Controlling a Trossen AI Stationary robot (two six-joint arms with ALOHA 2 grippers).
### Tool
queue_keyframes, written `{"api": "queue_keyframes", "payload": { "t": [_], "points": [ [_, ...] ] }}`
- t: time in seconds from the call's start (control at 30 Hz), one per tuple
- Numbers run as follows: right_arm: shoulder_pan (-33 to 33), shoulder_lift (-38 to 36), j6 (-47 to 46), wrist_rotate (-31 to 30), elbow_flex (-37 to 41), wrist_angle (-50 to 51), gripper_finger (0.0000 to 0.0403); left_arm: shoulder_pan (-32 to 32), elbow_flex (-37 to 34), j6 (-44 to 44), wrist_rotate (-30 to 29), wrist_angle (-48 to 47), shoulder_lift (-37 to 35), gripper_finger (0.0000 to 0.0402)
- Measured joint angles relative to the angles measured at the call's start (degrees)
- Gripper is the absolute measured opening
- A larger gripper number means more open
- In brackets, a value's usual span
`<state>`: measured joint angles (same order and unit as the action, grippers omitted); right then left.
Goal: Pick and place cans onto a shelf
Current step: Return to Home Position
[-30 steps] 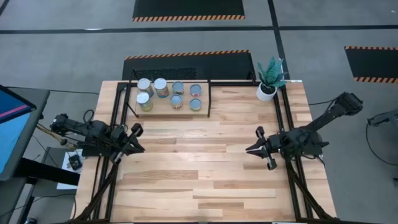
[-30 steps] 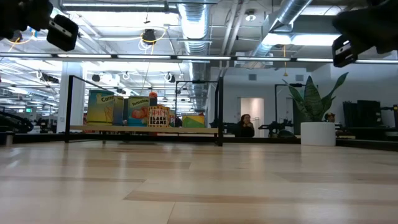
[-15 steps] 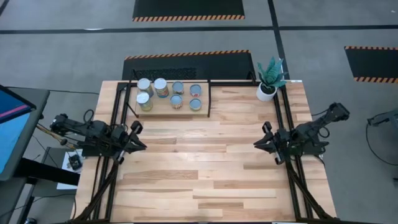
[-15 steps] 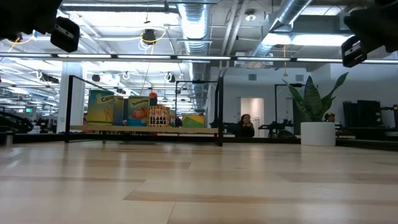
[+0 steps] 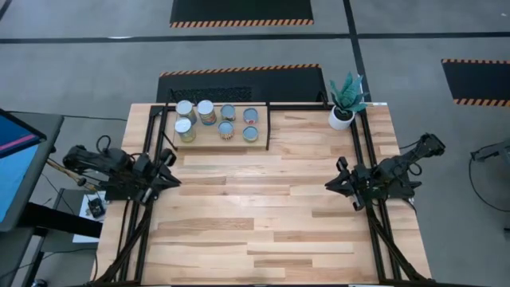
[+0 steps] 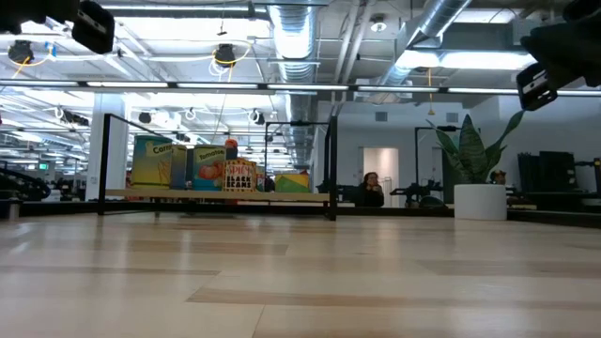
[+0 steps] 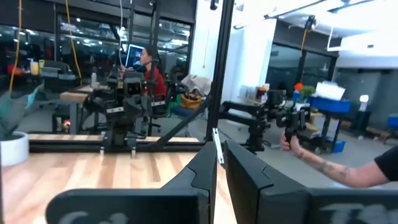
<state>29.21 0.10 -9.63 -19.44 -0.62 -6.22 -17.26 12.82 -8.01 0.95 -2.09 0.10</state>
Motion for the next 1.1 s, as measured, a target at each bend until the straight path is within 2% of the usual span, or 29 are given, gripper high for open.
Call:
{"api": "queue_keyframes", "payload": {
  "t": [0.1, 0.27, 0.47, 0.57, 0.8, 1.1],
  "points": [
    [0.0, 0.0, 0.02, 0.0, -0.02, -0.02, 0.007, 0.0, -2.41, -1.97, 0.62, 3.98, 0.0, 0.0022],
    [0.0, 0.0, 0.19, -0.02, -0.06, 0.44, 0.007, 0.0, -6.81, -4.63, 5.12, 12.83, 0.02, 0.0022],
    [0.0, 0.0, 0.66, -0.11, -0.15, 0.76, 0.007, -0.02, -10.86, -5.51, 4.41, 19.28, 0.04, 0.0022],
    [0.0, 0.0, 0.71, -0.11, -0.17, 1.64, 0.007, -0.02, -12.19, -2.41, 4.86, 21.96, 0.01, 0.0022],
    [0.0, 0.02, 0.61, -0.09, -0.37, 3.53, 0.007, -0.02, -12.2, 0.03, 8.86, 19.79, 0.07, 0.0022],
    [0.0, 0.26, -1.33, -0.07, -0.37, 3.87, 0.007, -0.02, -12.24, -0.15, 5.05, 4.61, 0.17, 0.0022]
  ]
}}
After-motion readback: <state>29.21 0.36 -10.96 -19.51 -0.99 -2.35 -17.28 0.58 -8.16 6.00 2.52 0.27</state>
